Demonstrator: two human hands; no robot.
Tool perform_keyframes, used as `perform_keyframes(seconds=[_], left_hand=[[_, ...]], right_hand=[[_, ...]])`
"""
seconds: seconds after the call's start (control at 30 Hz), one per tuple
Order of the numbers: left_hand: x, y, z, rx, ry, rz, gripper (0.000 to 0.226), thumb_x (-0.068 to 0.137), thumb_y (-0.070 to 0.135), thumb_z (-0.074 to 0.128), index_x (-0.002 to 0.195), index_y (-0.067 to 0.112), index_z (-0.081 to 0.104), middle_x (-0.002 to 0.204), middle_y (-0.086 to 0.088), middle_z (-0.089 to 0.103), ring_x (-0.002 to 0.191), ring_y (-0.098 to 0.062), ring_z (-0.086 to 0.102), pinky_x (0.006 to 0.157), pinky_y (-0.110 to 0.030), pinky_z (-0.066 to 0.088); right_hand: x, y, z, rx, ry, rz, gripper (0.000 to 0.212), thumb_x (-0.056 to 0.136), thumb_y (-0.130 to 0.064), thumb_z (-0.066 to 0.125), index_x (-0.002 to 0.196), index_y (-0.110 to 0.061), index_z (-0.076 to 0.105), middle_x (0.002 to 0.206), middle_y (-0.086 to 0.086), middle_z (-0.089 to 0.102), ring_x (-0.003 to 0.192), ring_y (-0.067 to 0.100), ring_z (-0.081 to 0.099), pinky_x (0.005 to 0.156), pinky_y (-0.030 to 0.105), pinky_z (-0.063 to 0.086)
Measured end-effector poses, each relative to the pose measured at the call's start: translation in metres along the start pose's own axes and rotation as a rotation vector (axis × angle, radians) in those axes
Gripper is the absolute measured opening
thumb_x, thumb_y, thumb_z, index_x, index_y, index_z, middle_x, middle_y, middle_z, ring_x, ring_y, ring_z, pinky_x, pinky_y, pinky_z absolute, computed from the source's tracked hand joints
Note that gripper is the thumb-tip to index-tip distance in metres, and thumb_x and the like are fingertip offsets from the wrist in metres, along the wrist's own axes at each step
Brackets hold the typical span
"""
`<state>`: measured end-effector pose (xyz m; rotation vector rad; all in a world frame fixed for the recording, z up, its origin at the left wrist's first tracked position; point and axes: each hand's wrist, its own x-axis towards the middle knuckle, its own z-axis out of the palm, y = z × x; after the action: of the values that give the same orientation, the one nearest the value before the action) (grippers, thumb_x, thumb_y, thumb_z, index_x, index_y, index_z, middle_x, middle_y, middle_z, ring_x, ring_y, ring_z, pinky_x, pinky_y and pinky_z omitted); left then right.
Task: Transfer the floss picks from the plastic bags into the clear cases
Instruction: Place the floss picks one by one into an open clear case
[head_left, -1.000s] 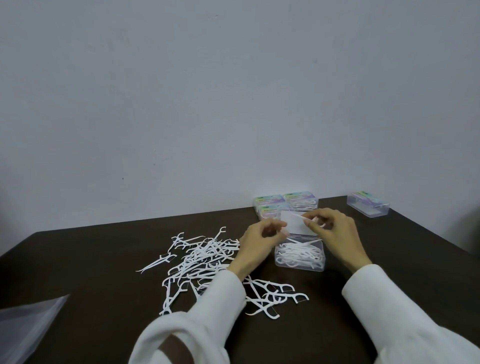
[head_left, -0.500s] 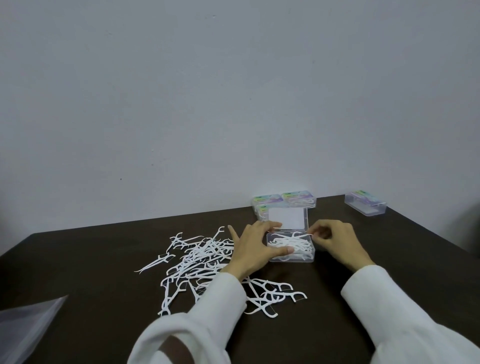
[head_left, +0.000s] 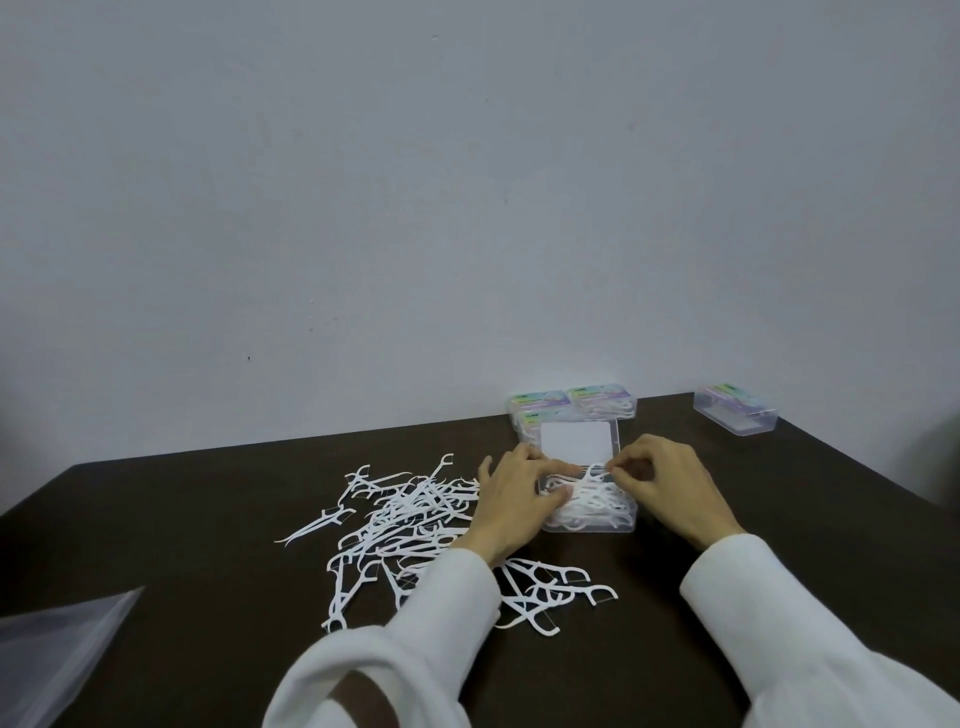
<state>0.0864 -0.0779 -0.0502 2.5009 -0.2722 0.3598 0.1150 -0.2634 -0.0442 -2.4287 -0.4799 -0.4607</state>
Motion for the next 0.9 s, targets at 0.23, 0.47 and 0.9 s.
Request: perform_keyframes(seconds=[0.23, 0.47, 0.9], left_hand=[[0.0008, -0.0001, 0.0018, 0.006, 0.055, 0.037, 0.031, 0.098, 0.022, 0.047, 0.115, 0.04, 0.064, 0.102, 0.011, 0.046, 0.108, -0.008, 0.047, 0.106, -0.034, 0.017], [0.001, 0.001, 0.0003, -0.096, 0.157, 0.004, 0.013, 0.089, 0.026, 0.062, 0.1, 0.028, 0.068, 0.089, 0.016, 0.063, 0.084, -0.001, 0.06, 0.115, -0.048, -0.005], [-0.0005, -0.0024, -0.0054, -0.194, 0.163, -0.068, 0.009, 0.084, 0.028, 0.068, 0.094, 0.029, 0.068, 0.083, 0.015, 0.067, 0.079, -0.001, 0.063, 0.117, -0.046, 0.002]], right_hand=[[-0.0016, 0.0003, -0.0013, -0.094, -0.019, -0.067, 0.008, 0.083, -0.029, 0.065, 0.09, -0.03, 0.069, 0.085, -0.011, 0.065, 0.079, 0.005, 0.056, 0.093, 0.032, 0.04], [-0.0023, -0.0025, -0.0017, -0.231, 0.007, -0.078, 0.011, 0.088, -0.039, 0.056, 0.088, -0.034, 0.065, 0.08, -0.013, 0.058, 0.082, 0.004, 0.048, 0.098, 0.029, 0.02], [-0.0032, -0.0069, 0.0006, 0.102, -0.195, -0.17, 0.009, 0.077, -0.027, 0.071, 0.08, -0.034, 0.067, 0.087, -0.007, 0.064, 0.08, 0.006, 0.055, 0.069, 0.019, 0.043]])
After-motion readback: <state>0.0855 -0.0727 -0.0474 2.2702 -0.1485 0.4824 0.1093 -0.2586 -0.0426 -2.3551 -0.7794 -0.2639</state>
